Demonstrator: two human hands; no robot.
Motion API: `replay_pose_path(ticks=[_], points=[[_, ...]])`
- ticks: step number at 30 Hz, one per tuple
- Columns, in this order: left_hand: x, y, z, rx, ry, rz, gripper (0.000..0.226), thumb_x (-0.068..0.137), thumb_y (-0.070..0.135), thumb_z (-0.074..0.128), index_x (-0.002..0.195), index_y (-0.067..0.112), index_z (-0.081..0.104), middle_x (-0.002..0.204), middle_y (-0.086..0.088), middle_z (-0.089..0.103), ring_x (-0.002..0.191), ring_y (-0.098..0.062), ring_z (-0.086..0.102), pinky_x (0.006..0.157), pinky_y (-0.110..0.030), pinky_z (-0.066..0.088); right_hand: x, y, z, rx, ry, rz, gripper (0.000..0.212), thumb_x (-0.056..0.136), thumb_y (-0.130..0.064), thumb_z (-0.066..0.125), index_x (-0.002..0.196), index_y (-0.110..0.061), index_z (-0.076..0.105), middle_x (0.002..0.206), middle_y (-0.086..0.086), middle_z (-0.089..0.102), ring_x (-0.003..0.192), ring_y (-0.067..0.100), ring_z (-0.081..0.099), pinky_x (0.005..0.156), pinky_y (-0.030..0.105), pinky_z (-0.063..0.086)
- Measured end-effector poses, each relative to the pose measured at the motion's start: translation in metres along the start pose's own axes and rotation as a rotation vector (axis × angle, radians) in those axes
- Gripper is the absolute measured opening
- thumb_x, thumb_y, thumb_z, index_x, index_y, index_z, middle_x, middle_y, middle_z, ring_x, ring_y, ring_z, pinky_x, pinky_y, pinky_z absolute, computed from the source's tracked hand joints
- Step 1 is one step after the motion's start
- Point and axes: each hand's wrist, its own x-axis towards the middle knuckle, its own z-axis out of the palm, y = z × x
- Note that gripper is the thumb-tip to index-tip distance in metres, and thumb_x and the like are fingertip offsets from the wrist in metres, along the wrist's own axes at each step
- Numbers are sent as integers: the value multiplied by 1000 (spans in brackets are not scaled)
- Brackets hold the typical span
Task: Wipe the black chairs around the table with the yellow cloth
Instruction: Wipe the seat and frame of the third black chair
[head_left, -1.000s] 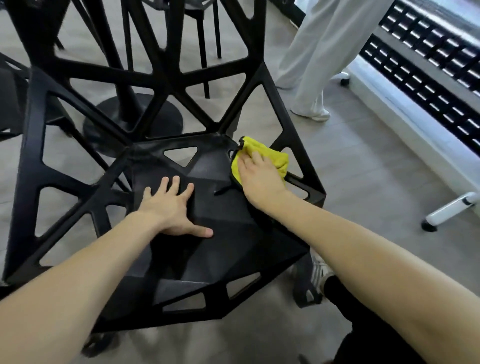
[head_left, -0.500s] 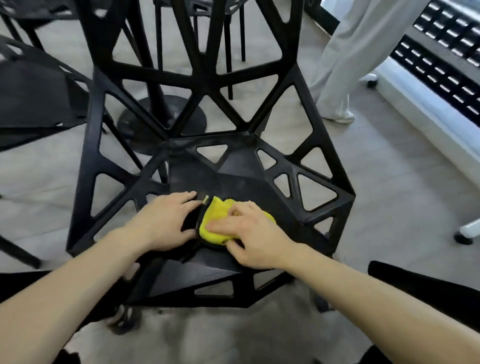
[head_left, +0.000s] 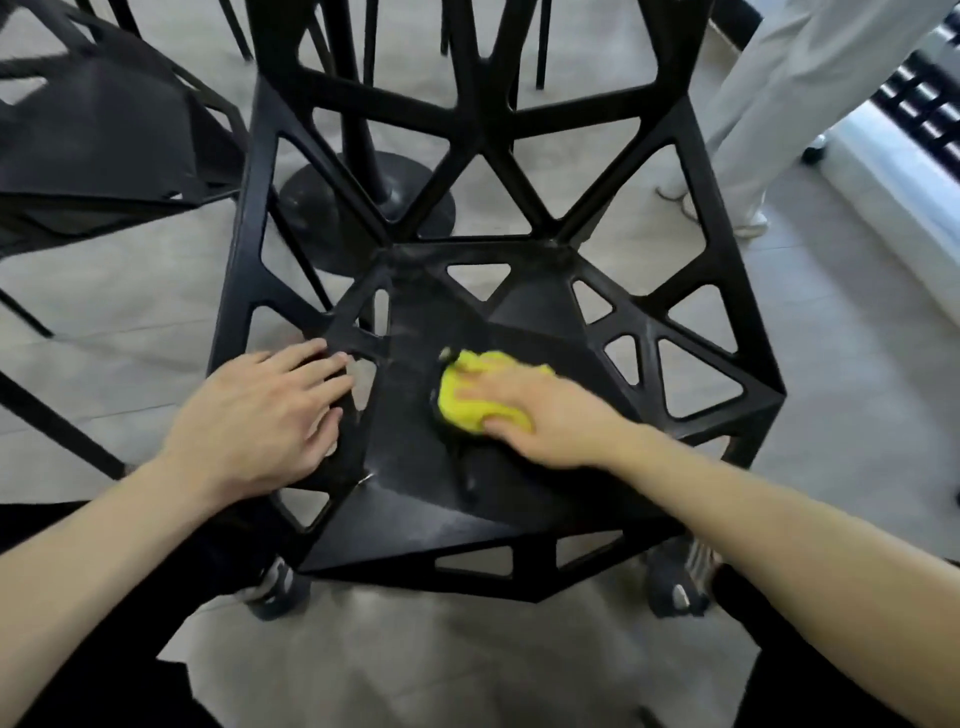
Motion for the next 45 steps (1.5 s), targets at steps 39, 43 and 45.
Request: replay_pose_path(ticks=[39, 43, 45], points=[[-1, 1, 2, -41, 1, -62, 33, 87, 25, 53, 106, 6, 73, 118, -10, 76, 119, -33, 67, 105, -46, 51, 43, 34, 9, 81, -11, -20, 58, 107, -31, 61, 162, -27, 43, 171, -14, 32, 163, 13, 17, 132, 26, 5], [-3, 2, 1, -18, 26, -78, 32, 87, 23, 50, 102, 7, 72, 114, -9, 76, 114, -32, 68, 100, -45, 52, 166, 58, 24, -96, 282, 371, 62, 103, -33, 54, 161, -14, 43, 170, 9, 36, 155, 38, 34, 131, 51, 17], [0, 1, 1, -30, 30, -76, 32, 86, 23, 49, 101, 7, 72, 111, -9, 76, 112, -33, 69, 96, -45, 53, 162, 3, 44, -59, 350, 389, 61, 100, -29, 56, 158, -12, 48, 166, 12, 43, 146, 36, 39, 125, 50, 25]])
